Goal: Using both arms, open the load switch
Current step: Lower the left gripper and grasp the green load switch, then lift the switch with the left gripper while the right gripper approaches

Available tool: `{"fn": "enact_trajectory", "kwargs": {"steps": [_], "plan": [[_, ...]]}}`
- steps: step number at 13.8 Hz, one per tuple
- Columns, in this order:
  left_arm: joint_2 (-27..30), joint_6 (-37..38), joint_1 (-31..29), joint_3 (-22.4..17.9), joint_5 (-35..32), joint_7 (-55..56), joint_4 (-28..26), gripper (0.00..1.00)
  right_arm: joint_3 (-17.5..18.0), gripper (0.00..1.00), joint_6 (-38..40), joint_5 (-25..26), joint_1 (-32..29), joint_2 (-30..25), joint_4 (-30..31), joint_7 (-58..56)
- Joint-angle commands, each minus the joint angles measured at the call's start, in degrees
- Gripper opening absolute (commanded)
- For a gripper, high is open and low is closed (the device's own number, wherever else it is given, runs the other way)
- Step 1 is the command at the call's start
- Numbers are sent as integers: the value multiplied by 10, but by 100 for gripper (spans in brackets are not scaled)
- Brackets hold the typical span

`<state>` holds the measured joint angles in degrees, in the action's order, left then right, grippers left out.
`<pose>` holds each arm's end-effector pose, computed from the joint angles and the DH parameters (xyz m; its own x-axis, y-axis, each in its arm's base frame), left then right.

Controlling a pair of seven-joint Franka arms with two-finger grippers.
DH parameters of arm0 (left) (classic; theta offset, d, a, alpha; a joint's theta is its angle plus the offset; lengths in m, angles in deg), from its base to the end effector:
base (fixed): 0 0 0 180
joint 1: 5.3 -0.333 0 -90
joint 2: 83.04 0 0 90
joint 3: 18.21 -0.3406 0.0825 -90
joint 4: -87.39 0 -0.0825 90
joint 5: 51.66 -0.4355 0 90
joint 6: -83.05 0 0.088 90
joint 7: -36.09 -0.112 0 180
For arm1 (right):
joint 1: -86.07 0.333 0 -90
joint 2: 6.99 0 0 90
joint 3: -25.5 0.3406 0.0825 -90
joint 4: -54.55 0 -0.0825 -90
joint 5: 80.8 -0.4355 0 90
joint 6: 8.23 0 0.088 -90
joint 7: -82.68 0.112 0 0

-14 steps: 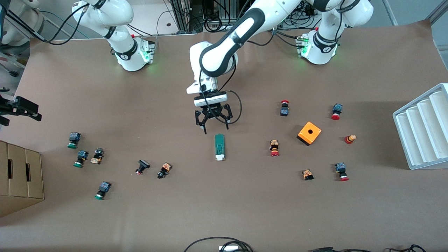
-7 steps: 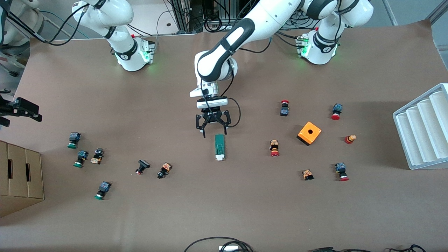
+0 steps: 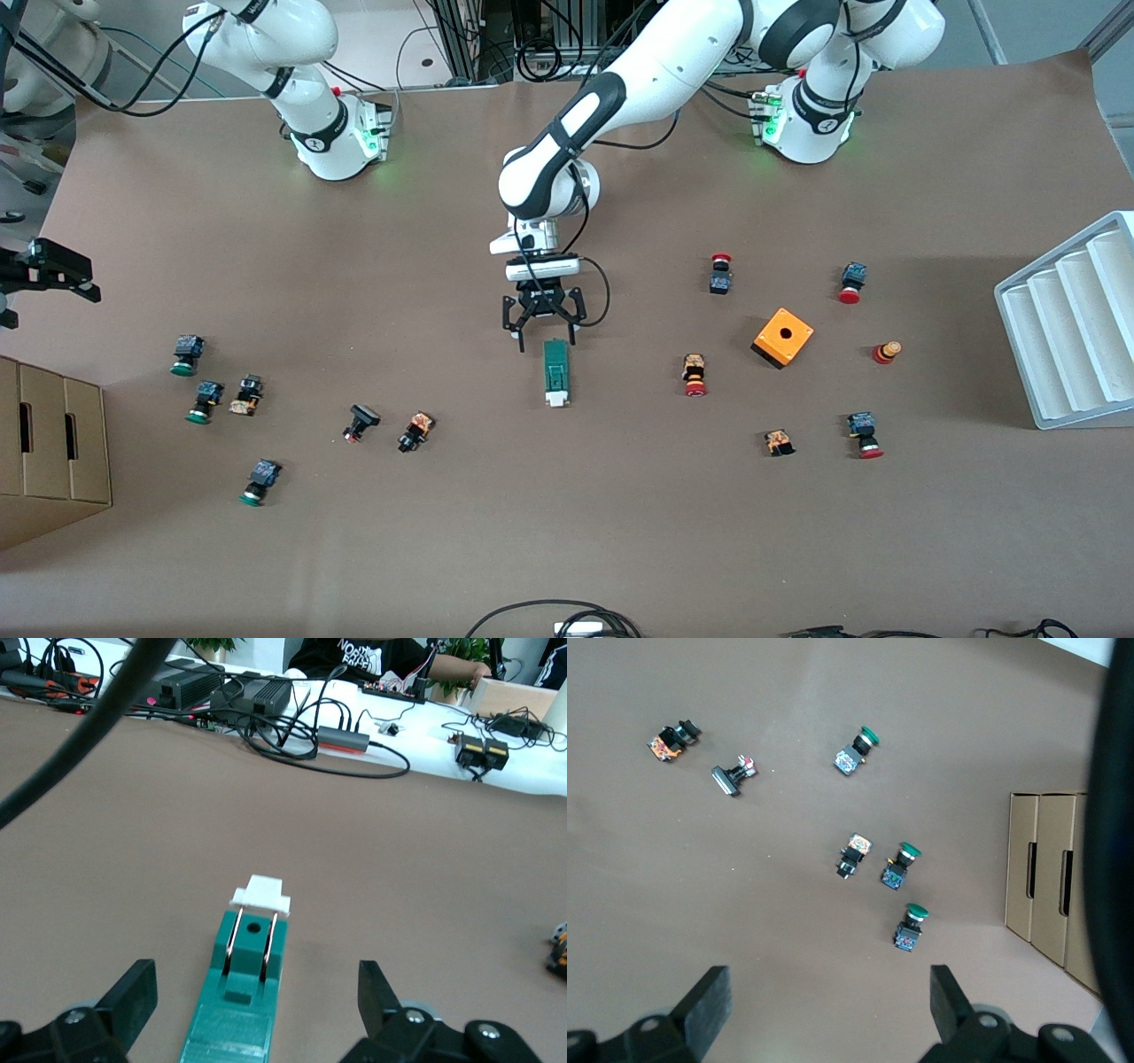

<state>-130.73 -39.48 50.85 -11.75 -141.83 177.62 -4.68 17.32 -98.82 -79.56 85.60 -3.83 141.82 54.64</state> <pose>0.3895 -0.6291 0.1188 0.4522 0.2023 0.8687 0.1761 -0.9750 0.1354 0.6183 -0.0940 0.6364 0.9431 0.3322 -0.0109 0.3324 -0.9427 0.0276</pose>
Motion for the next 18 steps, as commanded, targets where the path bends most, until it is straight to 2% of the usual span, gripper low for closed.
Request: {"fn": "enact_trajectory", "kwargs": {"steps": [1, 3, 5, 7, 11, 18], "plan": [[-15, 12, 9, -3, -12, 14, 11, 100, 3, 100, -7, 6, 4, 13, 0, -4], [-28, 12, 9, -3, -23, 14, 14, 100, 16, 100, -7, 13, 23, 39, -10, 20], [-44, 33, 10, -3, -30, 14, 22, 100, 18, 100, 1, 12, 40, 67, -38, 82], [-50, 60, 18, -1, -37, 12, 25, 100, 18, 100, -1, 8, 60, 81, -39, 132], [-50, 128, 31, 9, -57, 17, 25, 100, 19, 100, 0, 4, 114, 111, -39, 316], [-69, 141, 40, 9, -99, 30, 25, 100, 19, 100, 6, -33, 203, 163, -56, 650]]}}
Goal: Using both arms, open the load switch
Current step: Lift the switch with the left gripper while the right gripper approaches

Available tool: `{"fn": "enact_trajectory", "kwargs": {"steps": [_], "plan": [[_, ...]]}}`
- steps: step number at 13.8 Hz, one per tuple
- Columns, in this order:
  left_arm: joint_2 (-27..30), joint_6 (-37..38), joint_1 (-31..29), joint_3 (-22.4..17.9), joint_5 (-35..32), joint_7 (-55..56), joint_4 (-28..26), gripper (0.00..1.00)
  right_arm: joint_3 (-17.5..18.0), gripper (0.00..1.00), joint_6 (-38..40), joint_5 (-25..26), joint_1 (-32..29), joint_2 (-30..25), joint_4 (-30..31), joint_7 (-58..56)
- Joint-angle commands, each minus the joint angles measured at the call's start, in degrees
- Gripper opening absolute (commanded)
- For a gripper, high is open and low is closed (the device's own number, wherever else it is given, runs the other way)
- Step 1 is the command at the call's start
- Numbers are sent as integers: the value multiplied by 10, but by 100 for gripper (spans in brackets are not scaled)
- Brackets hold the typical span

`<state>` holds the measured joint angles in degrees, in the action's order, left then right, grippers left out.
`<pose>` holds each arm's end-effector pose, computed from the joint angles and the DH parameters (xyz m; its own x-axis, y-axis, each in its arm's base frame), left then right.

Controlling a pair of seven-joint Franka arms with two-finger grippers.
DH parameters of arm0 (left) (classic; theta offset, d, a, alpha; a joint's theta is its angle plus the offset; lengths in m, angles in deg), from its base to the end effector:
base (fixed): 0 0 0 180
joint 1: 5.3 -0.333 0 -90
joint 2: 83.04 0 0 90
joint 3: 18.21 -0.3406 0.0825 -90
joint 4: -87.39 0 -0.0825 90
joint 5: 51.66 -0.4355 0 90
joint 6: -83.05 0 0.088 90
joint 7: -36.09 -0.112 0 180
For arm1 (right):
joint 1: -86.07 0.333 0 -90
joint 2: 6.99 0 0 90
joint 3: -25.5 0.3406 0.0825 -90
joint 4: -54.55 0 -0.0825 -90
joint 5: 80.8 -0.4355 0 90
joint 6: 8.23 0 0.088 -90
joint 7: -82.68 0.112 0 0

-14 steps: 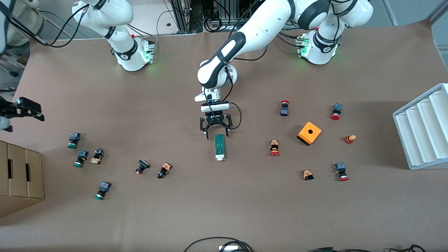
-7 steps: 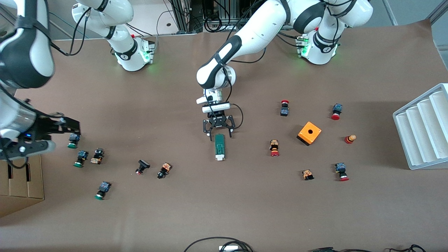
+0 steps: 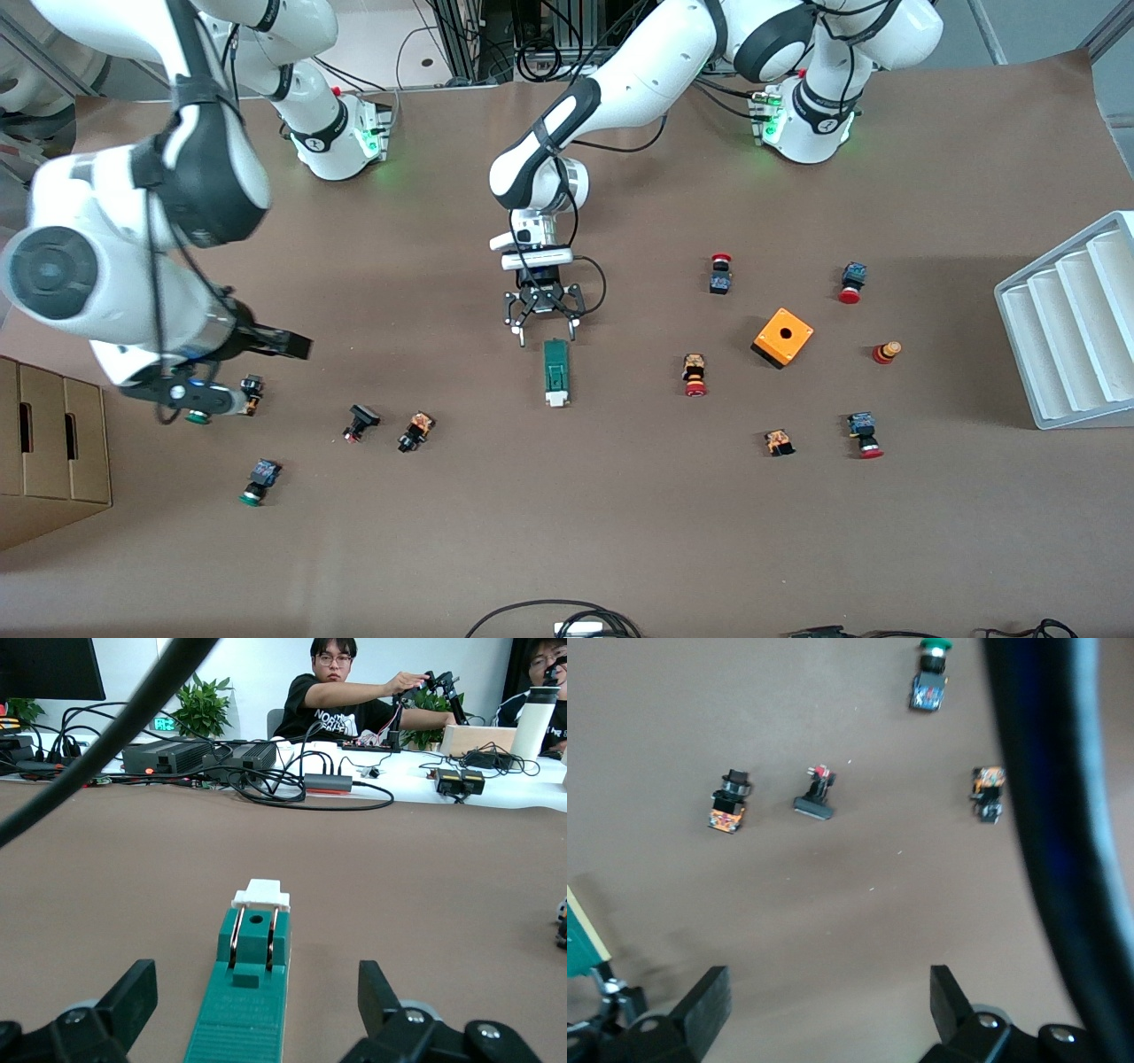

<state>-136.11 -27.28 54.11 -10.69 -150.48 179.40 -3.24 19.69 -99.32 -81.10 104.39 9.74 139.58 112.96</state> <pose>0.3620 -0.6337 0.0752 0.2831 0.0705 0.9565 0.1220 -0.9918 0.0370 0.6676 0.1568 0.5020 0.9397 -0.3089 -0.1465 -0.2943 -0.9490 0.1134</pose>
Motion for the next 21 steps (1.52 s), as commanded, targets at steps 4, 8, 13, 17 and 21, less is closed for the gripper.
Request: {"fn": "enact_trajectory", "kwargs": {"steps": [4, 8, 13, 17, 21], "plan": [[-20, 20, 10, -1, -12, 15, 12, 100, -5, 100, 10, -43, 57, 76, -74, 227], [-36, 20, 9, -1, -14, 16, 25, 100, -4, 100, -7, -46, 109, 135, -120, 359], [-43, 20, 9, -1, -14, 17, 31, 100, 4, 100, -55, -64, 145, 166, -127, 481], [-49, 20, 7, -1, -15, 22, 36, 100, 18, 100, -127, -77, 163, 197, -128, 594], [-65, 20, 7, -2, -15, 22, 58, 100, 19, 100, -179, -80, 181, 235, -154, 687]]}}
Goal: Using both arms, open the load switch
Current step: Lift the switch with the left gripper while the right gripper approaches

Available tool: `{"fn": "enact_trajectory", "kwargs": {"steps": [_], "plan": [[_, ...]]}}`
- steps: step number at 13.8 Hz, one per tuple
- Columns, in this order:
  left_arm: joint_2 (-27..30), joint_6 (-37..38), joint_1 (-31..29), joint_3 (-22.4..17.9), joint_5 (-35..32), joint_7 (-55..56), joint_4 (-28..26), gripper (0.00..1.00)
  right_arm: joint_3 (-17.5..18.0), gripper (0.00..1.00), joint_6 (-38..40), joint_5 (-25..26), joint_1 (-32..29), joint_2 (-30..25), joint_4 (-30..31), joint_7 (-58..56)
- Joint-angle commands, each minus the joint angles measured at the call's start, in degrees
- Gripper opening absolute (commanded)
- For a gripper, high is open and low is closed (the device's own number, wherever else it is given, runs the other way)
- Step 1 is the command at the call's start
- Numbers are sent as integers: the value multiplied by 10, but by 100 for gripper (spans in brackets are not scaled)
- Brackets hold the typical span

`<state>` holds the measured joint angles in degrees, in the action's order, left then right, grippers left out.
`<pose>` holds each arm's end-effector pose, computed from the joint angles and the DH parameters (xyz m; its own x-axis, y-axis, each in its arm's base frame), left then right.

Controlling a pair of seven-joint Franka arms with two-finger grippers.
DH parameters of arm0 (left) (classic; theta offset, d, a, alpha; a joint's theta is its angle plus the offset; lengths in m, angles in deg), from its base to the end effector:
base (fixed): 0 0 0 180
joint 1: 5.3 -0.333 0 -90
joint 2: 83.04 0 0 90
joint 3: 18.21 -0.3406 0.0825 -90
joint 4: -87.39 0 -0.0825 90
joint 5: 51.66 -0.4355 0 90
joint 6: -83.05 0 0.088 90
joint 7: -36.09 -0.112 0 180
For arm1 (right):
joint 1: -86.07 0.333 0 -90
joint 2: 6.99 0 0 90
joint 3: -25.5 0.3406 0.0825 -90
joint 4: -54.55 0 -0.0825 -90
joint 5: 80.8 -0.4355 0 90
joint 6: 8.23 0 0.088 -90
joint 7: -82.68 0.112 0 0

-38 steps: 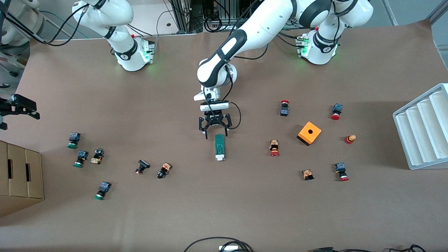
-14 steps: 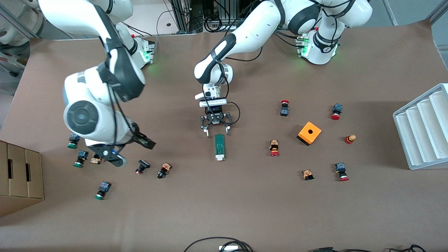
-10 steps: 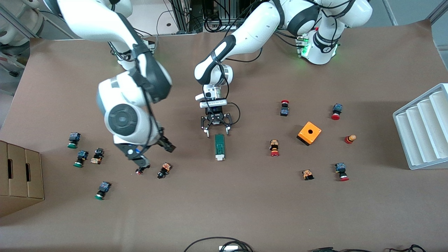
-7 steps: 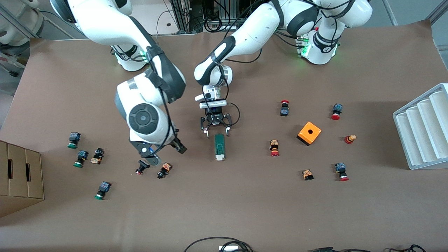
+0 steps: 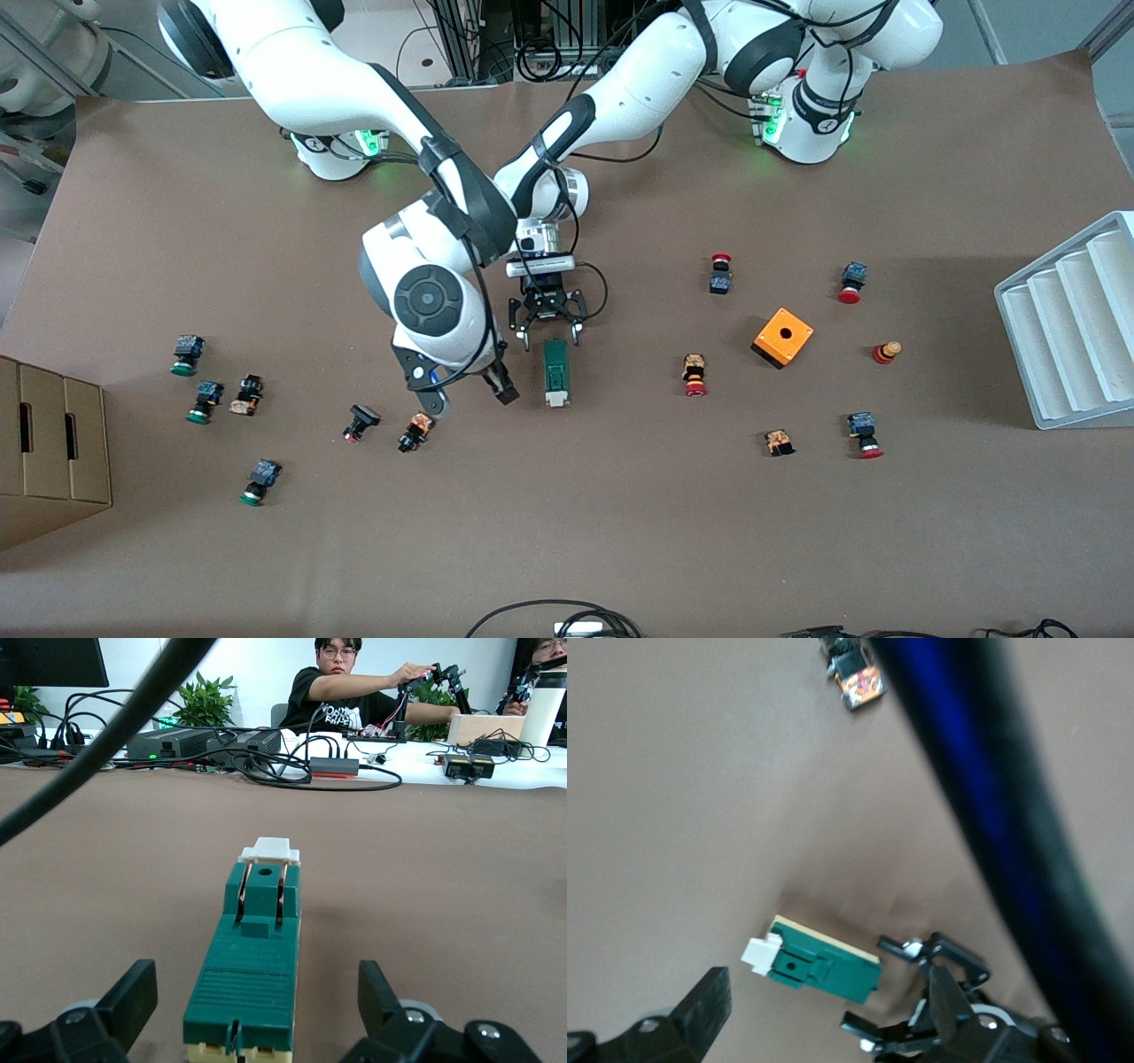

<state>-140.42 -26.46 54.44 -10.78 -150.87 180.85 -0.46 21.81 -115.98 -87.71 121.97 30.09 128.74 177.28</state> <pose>0.3607 -0.6330 0.0408 0.2806 0.0704 0.9572 0.1325 -0.9906 0.0340 0.6555 0.4376 0.3576 0.4350 -0.8978 -0.0684 -0.8959 -0.4392 0.0667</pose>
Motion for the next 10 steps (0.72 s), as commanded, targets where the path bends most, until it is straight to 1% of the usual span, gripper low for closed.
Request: {"fn": "enact_trajectory", "kwargs": {"steps": [1, 3, 4, 8, 10], "plan": [[-23, 11, 4, -1, -11, 8, 30, 100, -3, 100, -32, -15, 13, 42, -50, 71], [-24, 11, 3, -1, -11, 9, 30, 100, -4, 100, -71, -41, 18, 55, -51, 107], [-25, 11, 3, -1, -13, 9, 30, 100, -4, 100, -81, -45, 19, 56, -51, 116], [-25, 11, 1, -1, -23, 9, 29, 100, -7, 100, -105, -46, 32, 70, -51, 146], [-25, 11, -1, -1, -23, 9, 26, 100, -15, 100, -107, -46, 48, 81, -51, 153]]}}
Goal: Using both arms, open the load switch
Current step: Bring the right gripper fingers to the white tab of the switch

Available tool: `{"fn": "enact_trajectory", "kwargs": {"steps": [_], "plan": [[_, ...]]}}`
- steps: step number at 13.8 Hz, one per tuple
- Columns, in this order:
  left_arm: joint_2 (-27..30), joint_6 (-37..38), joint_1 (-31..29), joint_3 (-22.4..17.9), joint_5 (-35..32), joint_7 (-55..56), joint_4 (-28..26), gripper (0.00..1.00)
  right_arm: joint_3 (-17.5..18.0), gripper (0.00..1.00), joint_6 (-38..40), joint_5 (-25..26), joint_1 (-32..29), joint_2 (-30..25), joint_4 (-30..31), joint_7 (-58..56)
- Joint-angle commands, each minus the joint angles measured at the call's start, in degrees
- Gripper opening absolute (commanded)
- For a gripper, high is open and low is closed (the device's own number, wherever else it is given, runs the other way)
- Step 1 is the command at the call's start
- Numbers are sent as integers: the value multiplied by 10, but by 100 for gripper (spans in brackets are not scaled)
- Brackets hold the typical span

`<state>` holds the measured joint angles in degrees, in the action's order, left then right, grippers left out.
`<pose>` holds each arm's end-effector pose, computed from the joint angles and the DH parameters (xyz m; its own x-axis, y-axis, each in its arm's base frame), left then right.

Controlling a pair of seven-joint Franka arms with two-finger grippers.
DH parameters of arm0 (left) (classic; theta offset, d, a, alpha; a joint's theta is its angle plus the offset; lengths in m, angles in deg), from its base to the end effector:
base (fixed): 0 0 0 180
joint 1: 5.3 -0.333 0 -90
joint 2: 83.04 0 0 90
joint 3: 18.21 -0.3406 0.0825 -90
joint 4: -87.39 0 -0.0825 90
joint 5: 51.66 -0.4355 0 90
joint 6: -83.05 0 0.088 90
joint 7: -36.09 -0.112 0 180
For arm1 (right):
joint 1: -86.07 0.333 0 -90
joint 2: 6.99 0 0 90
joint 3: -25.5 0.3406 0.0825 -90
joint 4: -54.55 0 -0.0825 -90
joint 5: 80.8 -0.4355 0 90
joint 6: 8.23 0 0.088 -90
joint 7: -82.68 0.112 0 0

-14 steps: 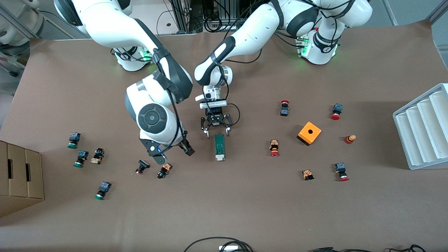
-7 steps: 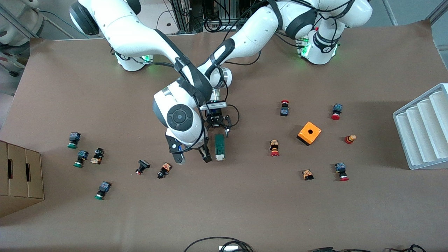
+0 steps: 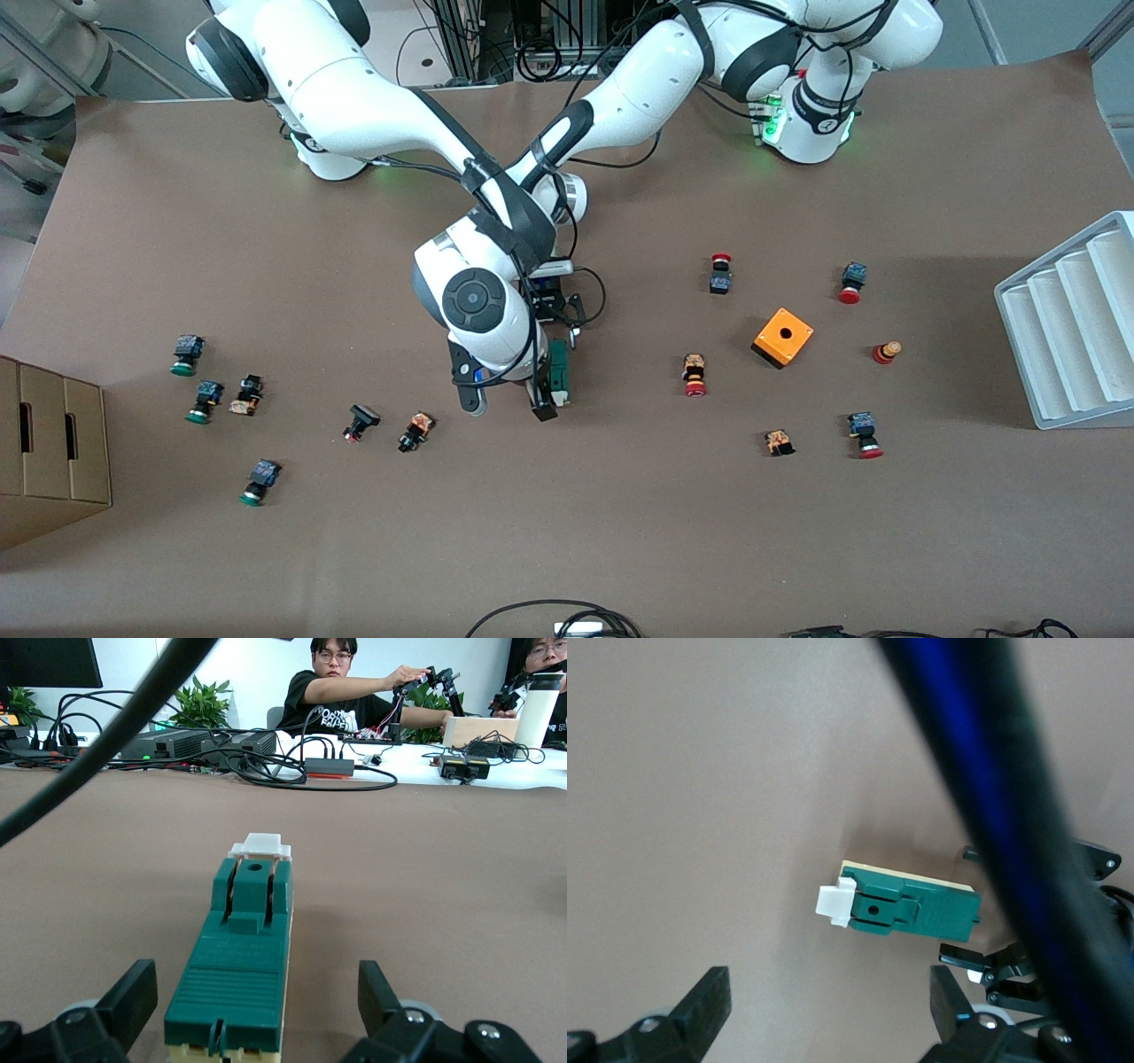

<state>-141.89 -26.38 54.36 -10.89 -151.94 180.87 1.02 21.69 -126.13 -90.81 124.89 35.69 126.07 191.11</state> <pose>0.3649 -0.6351 0.0332 0.2704 0.0648 0.9606 0.1231 -0.9919 0.0322 0.6561 0.4887 0.3194 0.2292 -0.9649 -0.1281 -0.9733 -0.2281 -0.0234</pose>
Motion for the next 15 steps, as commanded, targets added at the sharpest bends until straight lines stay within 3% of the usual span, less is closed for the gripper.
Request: {"fn": "enact_trajectory", "kwargs": {"steps": [1, 4, 10, 15], "plan": [[-11, 11, 0, 0, -13, 12, 10, 100, -20, 100, -17, -15, 22, 37, -27, 33], [-11, 11, -1, 0, -12, 17, 10, 100, -21, 100, -27, -15, 22, 72, -70, 80], [-11, 11, -5, 0, -13, 17, 10, 100, -28, 98, -37, -58, 21, 98, -81, 128], [-14, 11, -6, 0, -13, 17, 10, 100, -34, 99, -37, -58, 22, 122, -95, 131]]}}
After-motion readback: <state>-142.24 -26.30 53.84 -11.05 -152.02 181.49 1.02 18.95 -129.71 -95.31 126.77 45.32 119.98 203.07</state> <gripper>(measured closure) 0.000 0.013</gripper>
